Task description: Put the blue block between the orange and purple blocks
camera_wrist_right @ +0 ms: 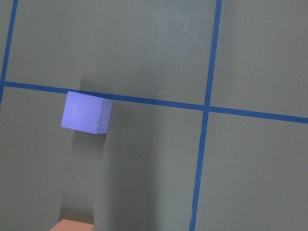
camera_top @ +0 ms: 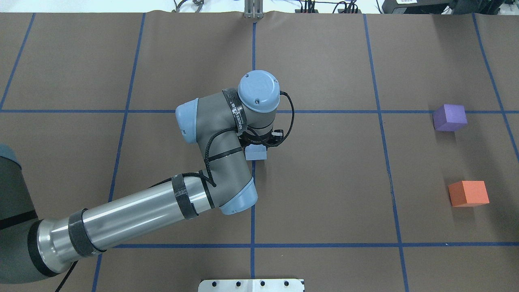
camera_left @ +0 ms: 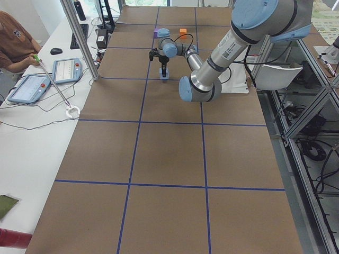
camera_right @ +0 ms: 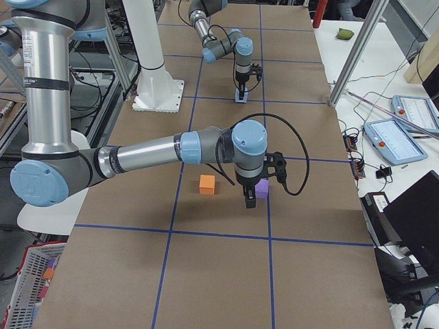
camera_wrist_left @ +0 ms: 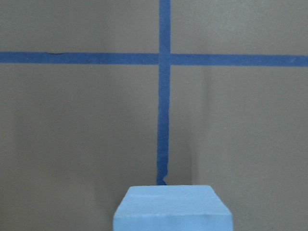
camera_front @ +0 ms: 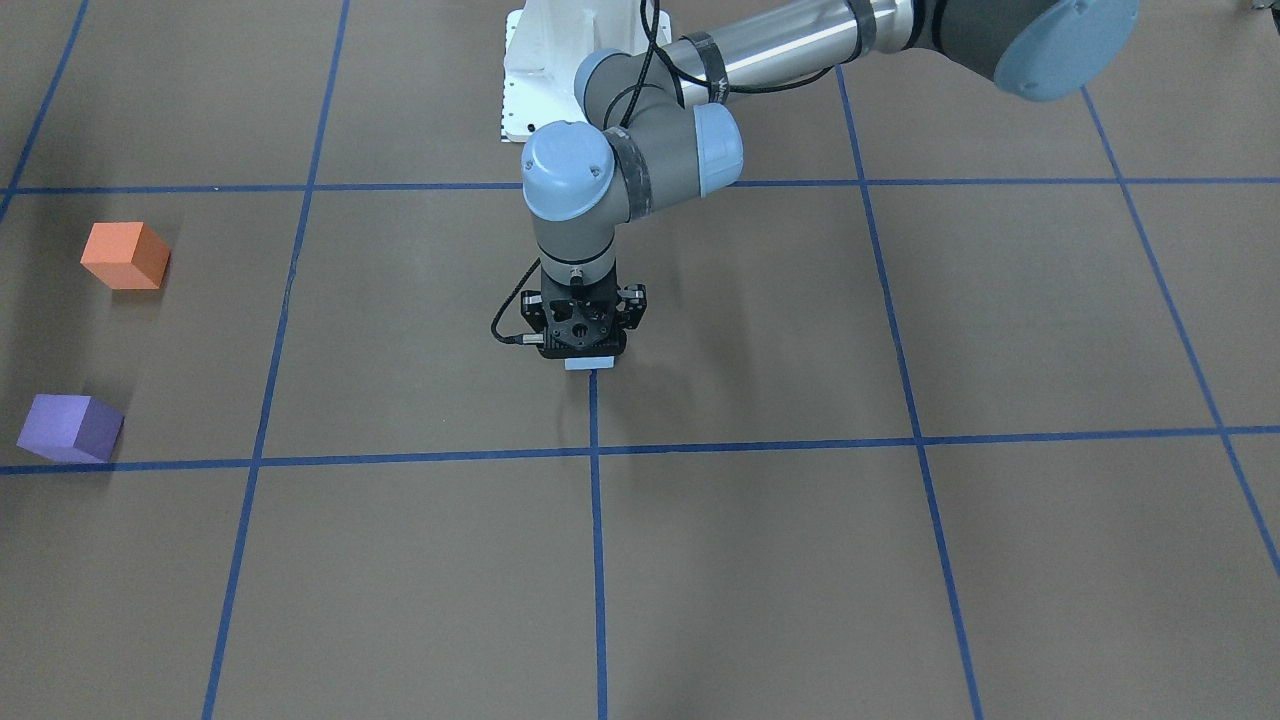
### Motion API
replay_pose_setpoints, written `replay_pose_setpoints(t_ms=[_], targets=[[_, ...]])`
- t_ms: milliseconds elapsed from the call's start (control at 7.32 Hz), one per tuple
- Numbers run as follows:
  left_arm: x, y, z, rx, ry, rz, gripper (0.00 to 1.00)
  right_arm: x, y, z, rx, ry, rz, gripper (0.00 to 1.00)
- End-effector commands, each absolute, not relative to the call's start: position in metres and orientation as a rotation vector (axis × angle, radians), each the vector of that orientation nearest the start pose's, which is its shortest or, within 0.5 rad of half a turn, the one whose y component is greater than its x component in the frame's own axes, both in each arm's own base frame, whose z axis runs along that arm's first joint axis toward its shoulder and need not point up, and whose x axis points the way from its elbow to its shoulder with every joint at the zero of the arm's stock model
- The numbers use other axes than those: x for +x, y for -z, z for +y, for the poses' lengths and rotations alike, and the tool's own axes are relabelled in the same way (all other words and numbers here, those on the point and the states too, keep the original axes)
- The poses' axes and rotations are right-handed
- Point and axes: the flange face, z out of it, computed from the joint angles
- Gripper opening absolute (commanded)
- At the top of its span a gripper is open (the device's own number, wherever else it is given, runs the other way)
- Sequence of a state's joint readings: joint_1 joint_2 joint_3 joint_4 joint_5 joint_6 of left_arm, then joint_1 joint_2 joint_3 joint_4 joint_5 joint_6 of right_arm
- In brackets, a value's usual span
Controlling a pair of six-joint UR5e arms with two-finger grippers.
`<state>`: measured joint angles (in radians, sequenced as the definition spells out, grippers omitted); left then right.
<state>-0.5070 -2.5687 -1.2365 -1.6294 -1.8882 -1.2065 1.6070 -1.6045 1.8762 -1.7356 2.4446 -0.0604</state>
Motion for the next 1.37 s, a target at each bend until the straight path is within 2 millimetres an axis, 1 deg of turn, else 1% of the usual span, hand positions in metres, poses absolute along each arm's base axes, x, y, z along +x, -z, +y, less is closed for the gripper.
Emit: replay_pose_setpoints(t_ms=[0, 137, 273, 410, 547, 683, 820, 957, 1094, 1230], targets=[[0.661, -0.165, -0.481, 0.046, 0.023, 0.784, 1.0, 0.073, -0.501, -0.464, 0.166, 0.02, -0.88, 1.0], [0.657, -0.155, -0.48, 0.053, 0.023, 0.799, 1.0, 0.073, -0.483, -0.461, 0.177, -0.012, -0.89, 1.0], [0.644, -0.136, -0.478, 0.066, 0.023, 0.831, 1.0, 0.072, -0.467, -0.46, 0.19, -0.029, -0.905, 1.0], [0.617, -0.111, -0.475, 0.051, 0.024, 0.851, 1.0, 0.063, -0.447, -0.46, 0.205, -0.025, -0.915, 1.0], [0.575, -0.091, -0.479, 0.009, 0.04, 0.85, 1.0, 0.049, -0.422, -0.464, 0.219, -0.014, -0.924, 1.0], [0.53, -0.084, -0.477, -0.01, 0.059, 0.841, 1.0, 0.02, -0.385, -0.467, 0.206, -0.033, -0.948, 1.0], [0.491, -0.094, -0.48, -0.001, 0.088, 0.835, 1.0, -0.02, -0.332, -0.479, 0.188, -0.063, -0.992, 1.0], [0.457, -0.116, -0.487, 0.026, 0.093, 0.832, 1.0, -0.076, -0.281, -0.483, 0.135, -0.095, -1.035, 1.0], [0.422, -0.142, -0.503, 0.023, 0.06, 0.826, 1.0, -0.144, -0.234, -0.481, 0.077, -0.107, -1.056, 1.0], [0.379, -0.171, -0.523, 0.013, 0.067, 0.826, 1.0, -0.224, -0.191, -0.472, 0.095, -0.105, -1.02, 1.0]])
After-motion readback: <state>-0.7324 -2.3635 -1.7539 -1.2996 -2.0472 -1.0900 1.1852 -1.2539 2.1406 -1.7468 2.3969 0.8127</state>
